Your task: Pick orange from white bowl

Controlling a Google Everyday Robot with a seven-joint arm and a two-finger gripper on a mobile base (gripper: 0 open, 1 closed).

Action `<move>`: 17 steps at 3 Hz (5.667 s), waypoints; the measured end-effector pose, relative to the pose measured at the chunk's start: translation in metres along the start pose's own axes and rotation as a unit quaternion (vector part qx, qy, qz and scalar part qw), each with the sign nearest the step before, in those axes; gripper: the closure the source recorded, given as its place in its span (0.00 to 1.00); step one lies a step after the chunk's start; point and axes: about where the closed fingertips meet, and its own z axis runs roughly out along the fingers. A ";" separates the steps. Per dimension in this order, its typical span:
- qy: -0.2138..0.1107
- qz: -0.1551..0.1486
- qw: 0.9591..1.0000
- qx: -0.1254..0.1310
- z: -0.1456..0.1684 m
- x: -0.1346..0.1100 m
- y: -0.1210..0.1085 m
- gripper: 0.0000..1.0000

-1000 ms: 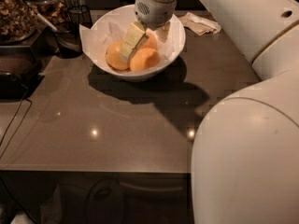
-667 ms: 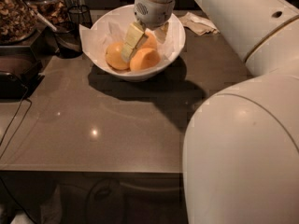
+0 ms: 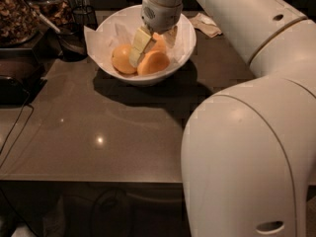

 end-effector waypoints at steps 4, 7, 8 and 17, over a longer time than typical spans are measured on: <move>0.039 0.011 0.999 -0.011 0.040 0.006 -0.006 0.27; 0.047 0.010 0.999 -0.022 0.053 0.008 -0.004 0.68; 0.021 -0.014 0.999 -0.027 0.047 0.003 0.000 0.92; -0.133 -0.179 0.972 -0.075 -0.070 0.019 0.088 1.00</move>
Offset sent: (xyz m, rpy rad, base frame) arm -0.0114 -0.0173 -0.0250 -0.0700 0.1039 -0.0186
